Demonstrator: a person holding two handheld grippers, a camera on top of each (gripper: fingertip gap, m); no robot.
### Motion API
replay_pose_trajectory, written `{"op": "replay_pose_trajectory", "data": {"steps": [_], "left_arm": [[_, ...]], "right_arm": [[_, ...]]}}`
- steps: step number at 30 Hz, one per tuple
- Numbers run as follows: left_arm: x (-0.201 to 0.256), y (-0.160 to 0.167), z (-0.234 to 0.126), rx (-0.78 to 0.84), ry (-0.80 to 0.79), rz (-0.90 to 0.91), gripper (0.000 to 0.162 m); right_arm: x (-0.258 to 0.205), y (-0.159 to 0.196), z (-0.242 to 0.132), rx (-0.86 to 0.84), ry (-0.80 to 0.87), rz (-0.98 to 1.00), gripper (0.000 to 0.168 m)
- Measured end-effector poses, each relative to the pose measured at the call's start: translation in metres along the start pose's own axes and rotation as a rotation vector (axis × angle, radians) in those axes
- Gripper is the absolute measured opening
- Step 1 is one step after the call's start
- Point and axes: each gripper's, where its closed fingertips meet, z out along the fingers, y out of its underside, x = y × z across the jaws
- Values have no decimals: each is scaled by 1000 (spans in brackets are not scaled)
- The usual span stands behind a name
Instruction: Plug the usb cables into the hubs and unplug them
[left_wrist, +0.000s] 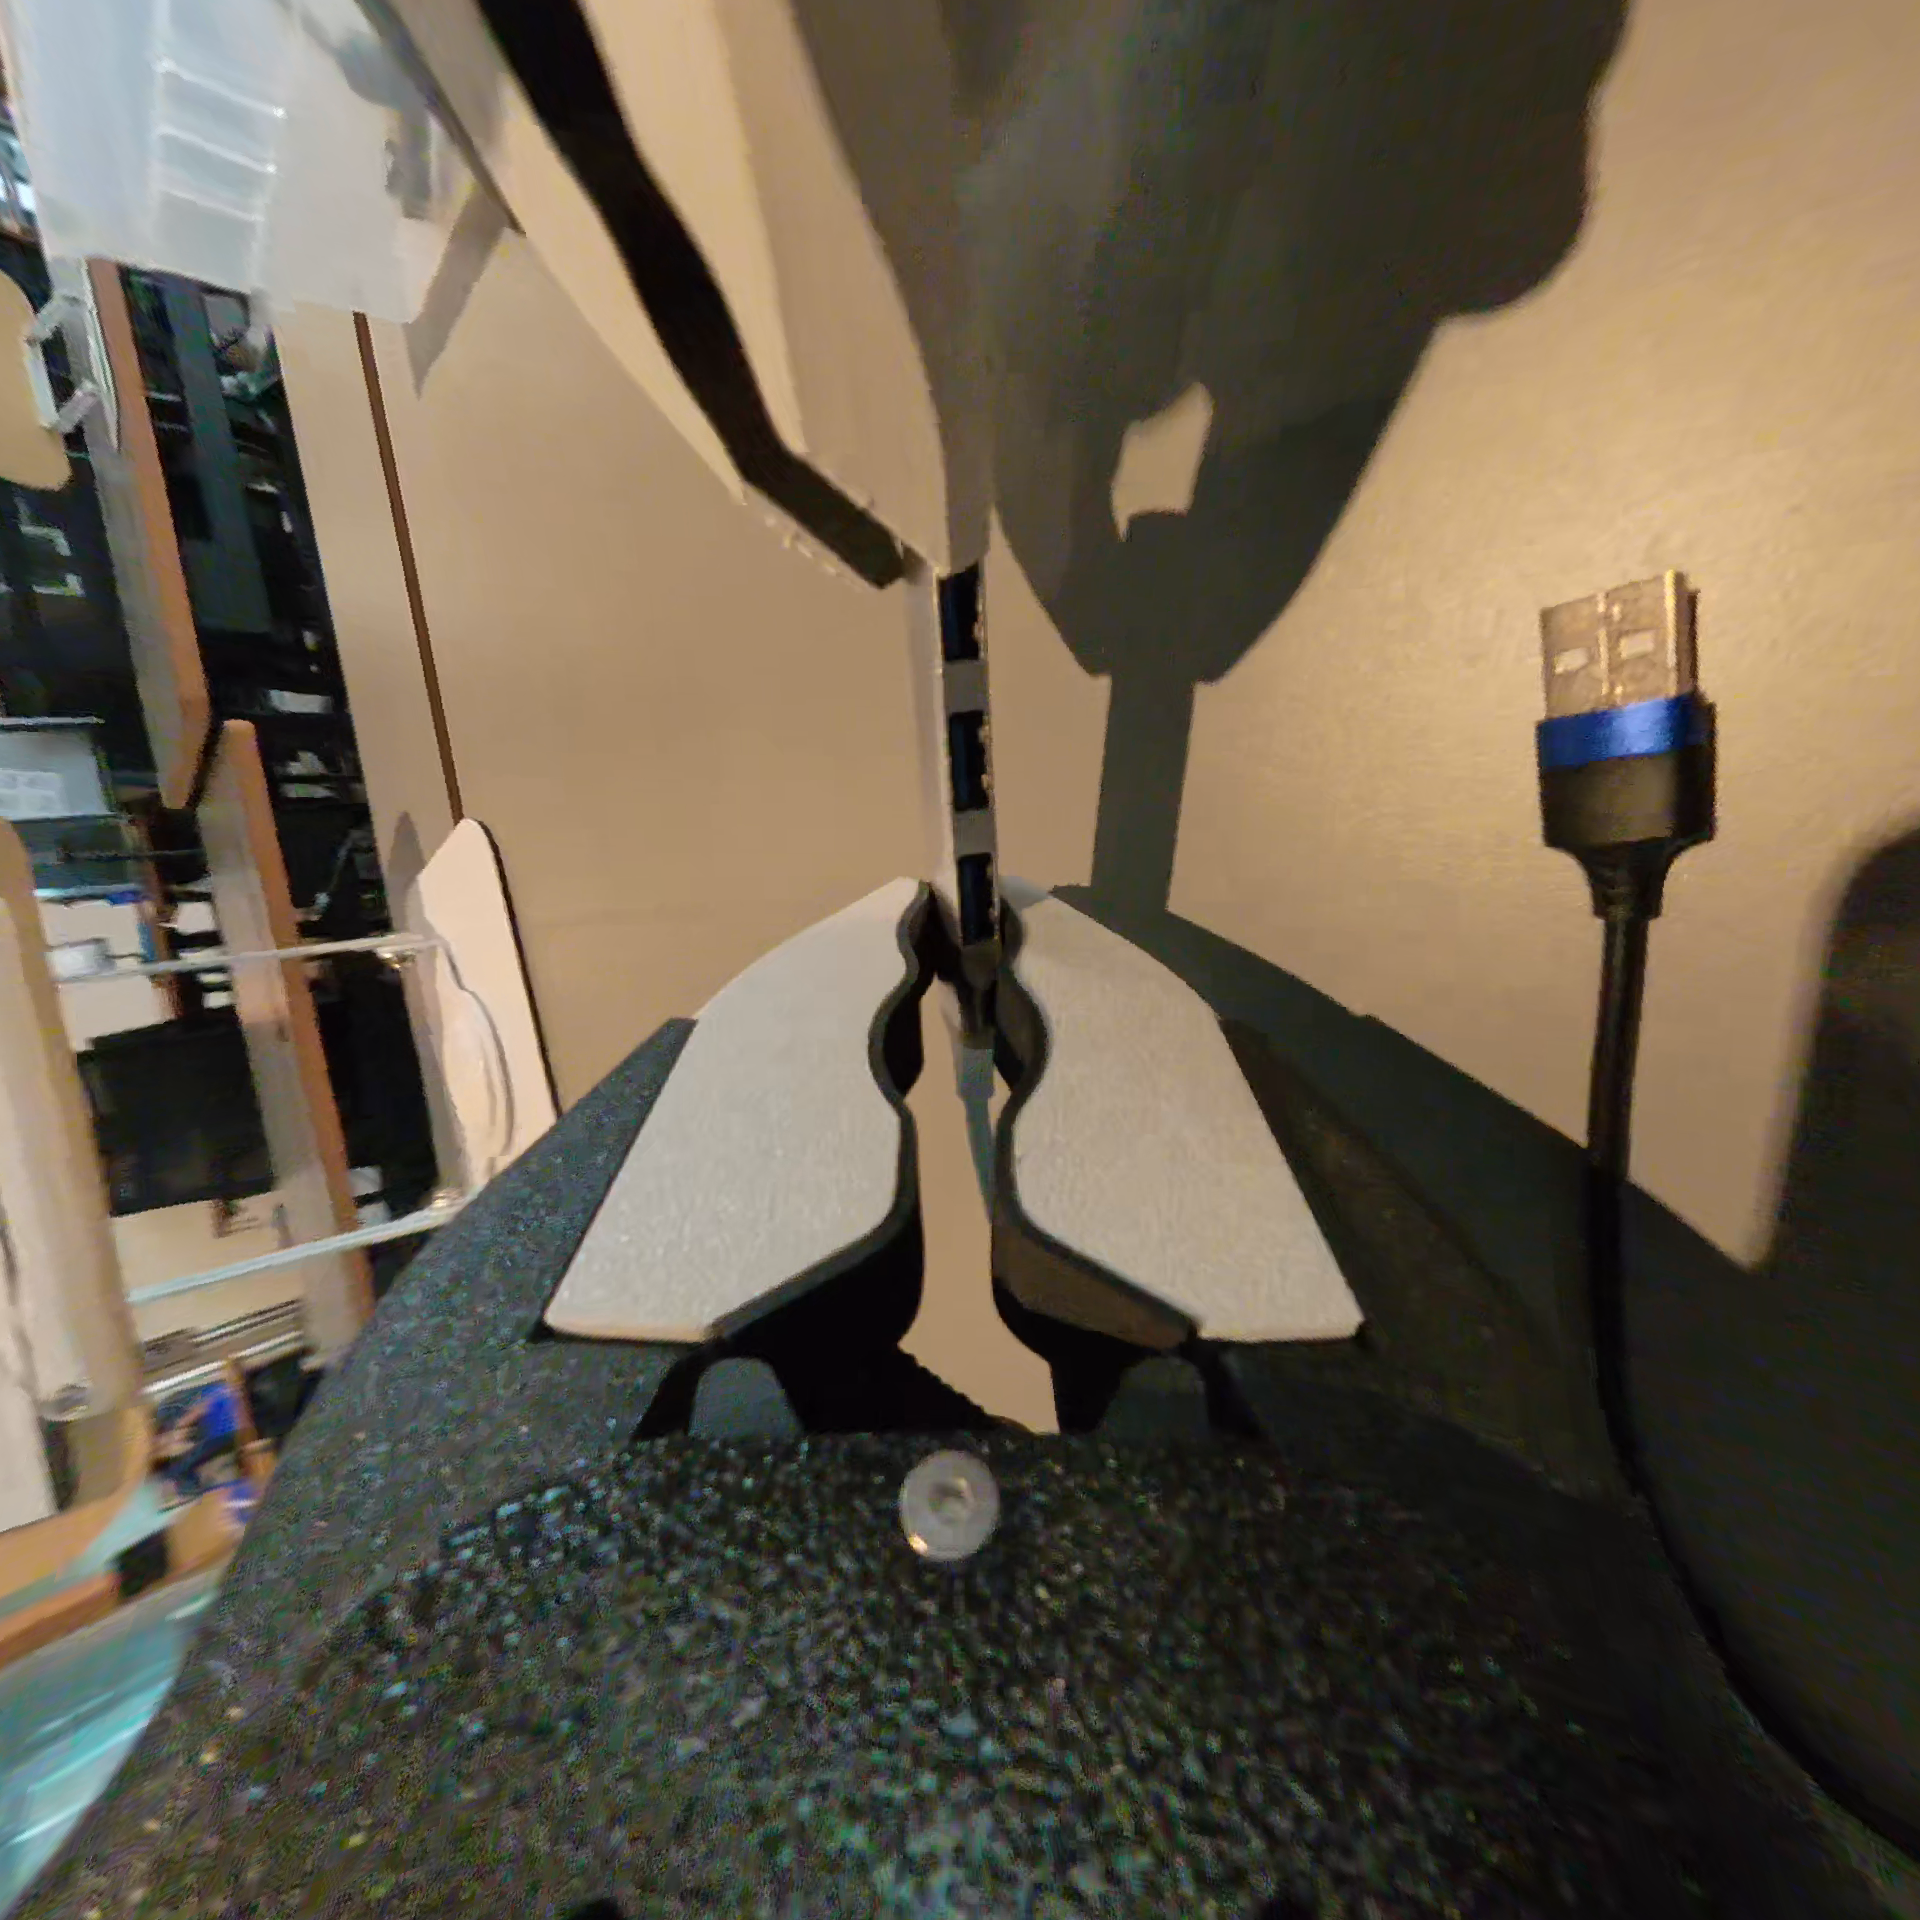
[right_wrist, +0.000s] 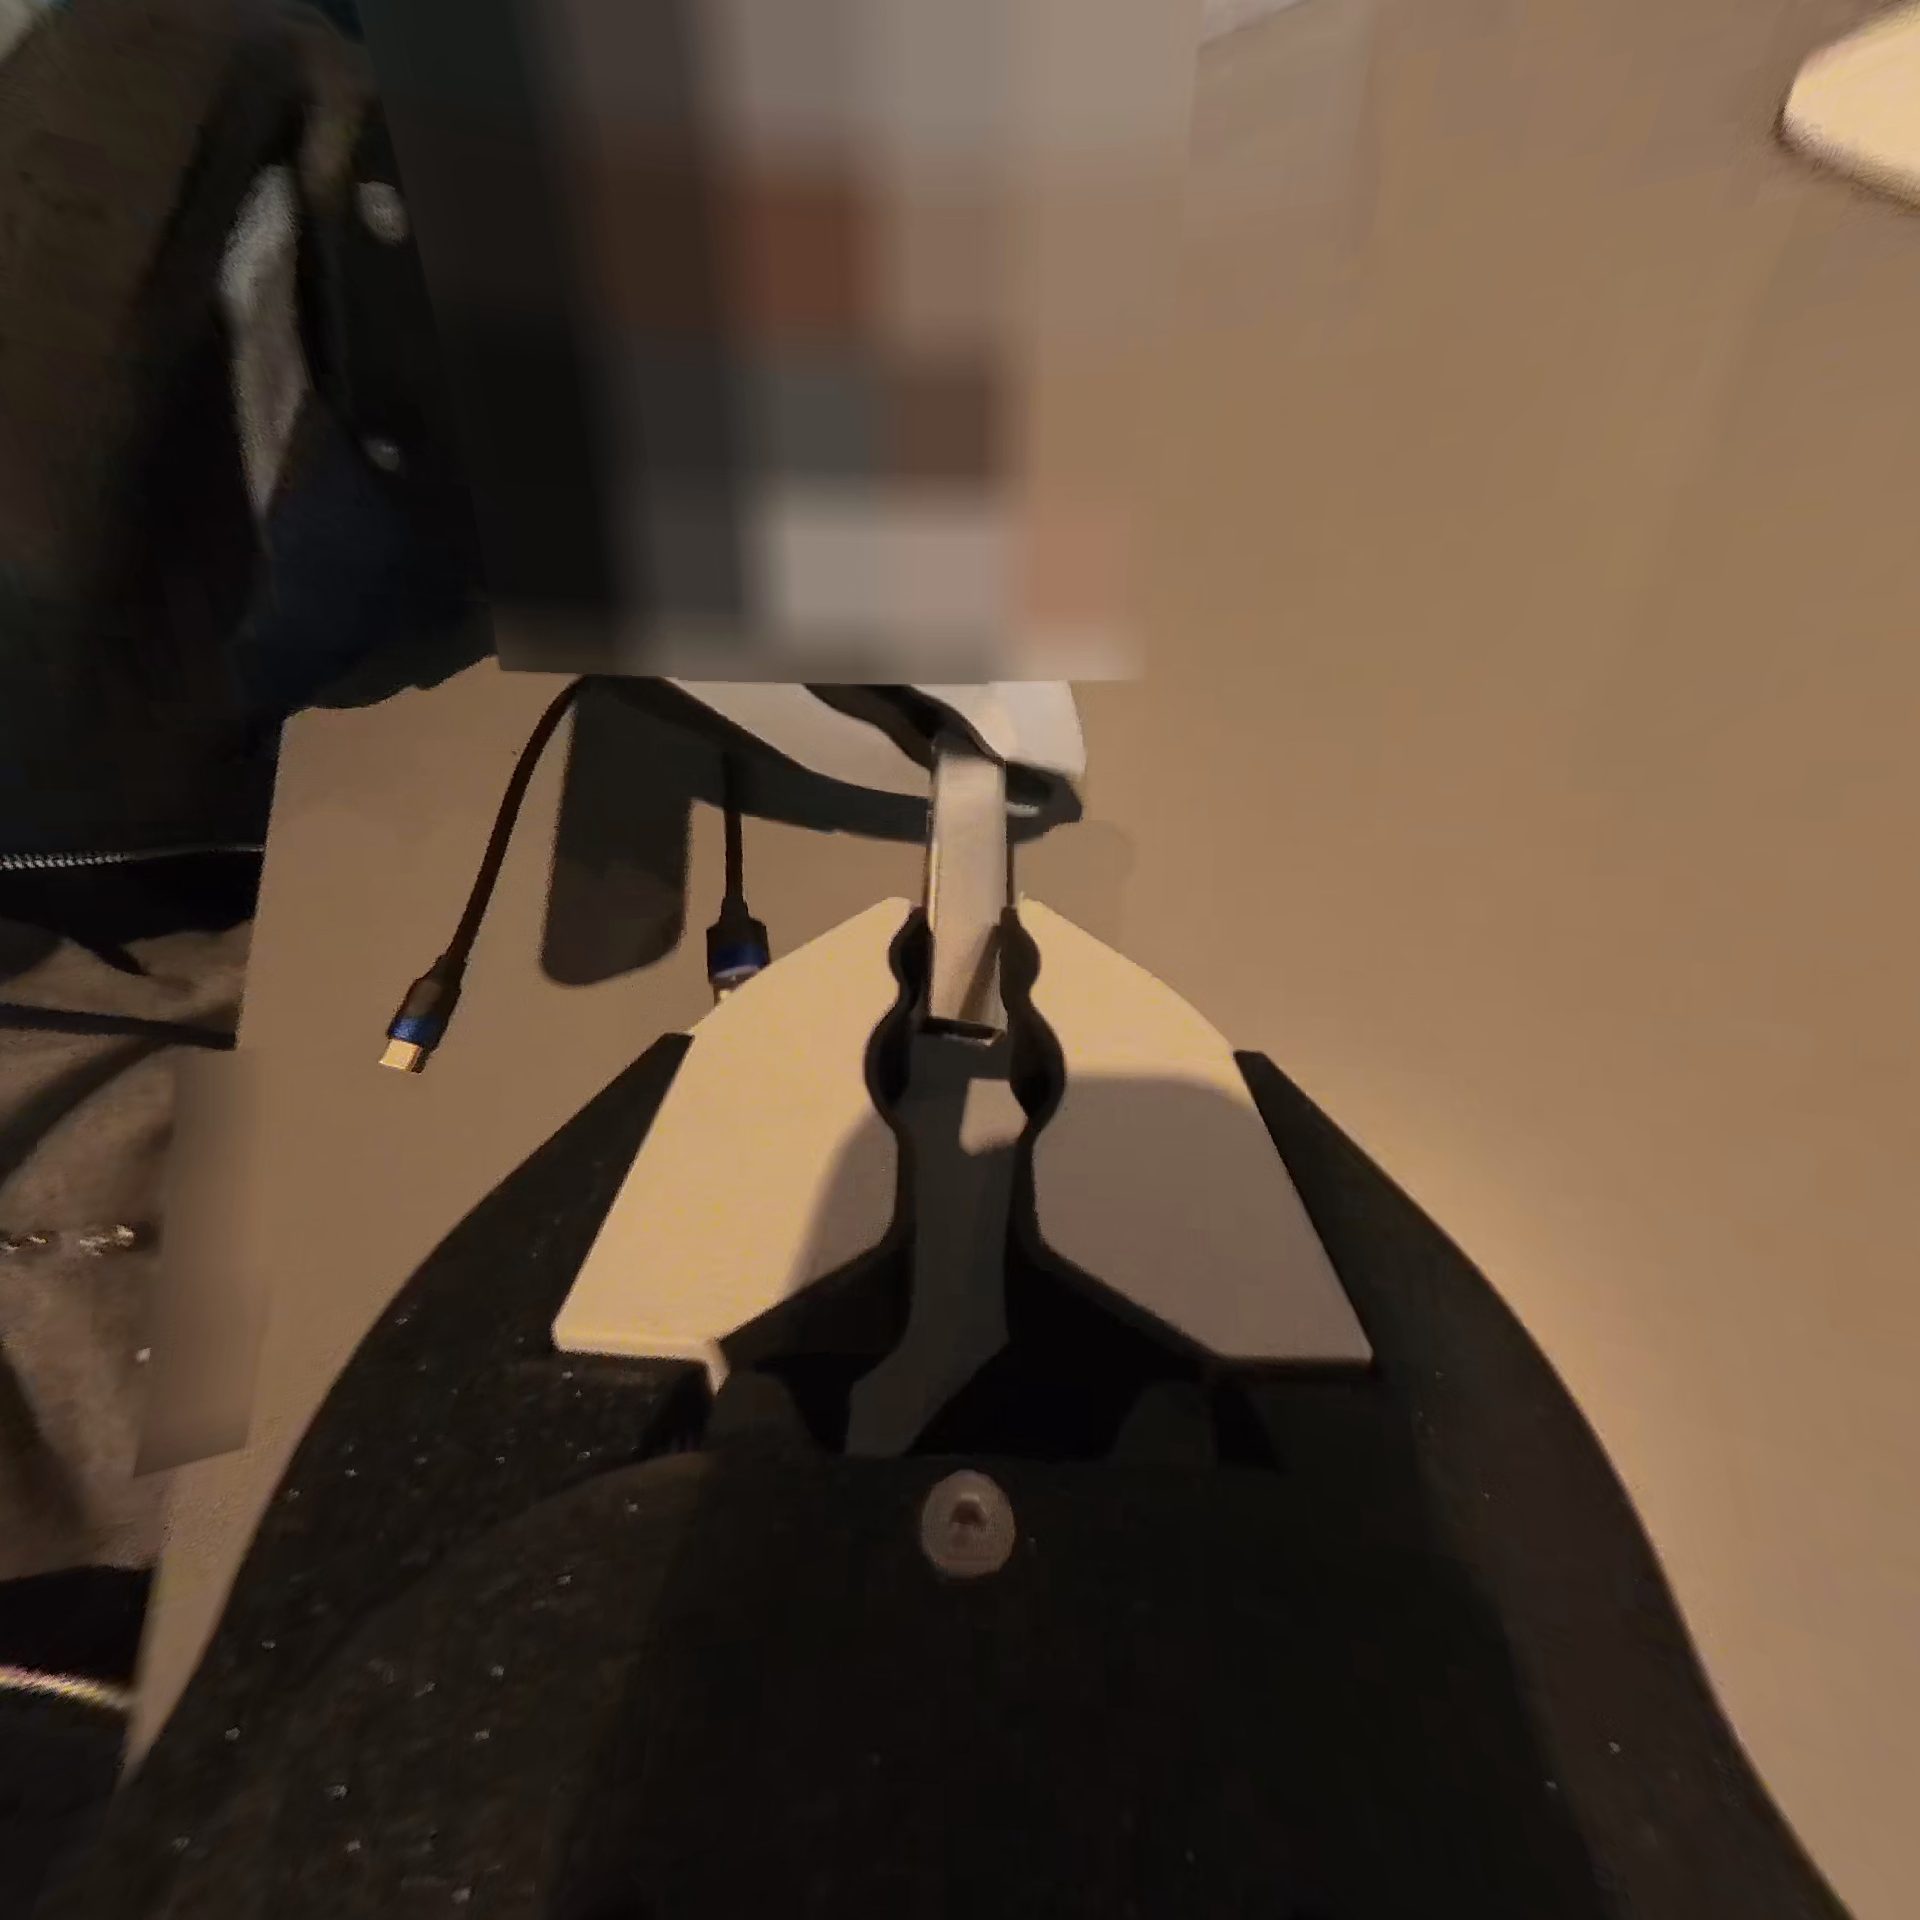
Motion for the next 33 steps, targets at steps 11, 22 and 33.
{"op": "replay_pose_trajectory", "data": {"steps": [11,22,33], "left_arm": [[-25,-31,-37,338,66,-513,8],[-8,-72,-62,559,292,-602,8],[-1,-83,-68,646,418,-672,7]], "right_arm": [[-19,-68,-59,572,127,-471,27],[-48,-69,-49,664,-28,-506,21],[-61,-71,-54,708,-119,-483,18]]}}
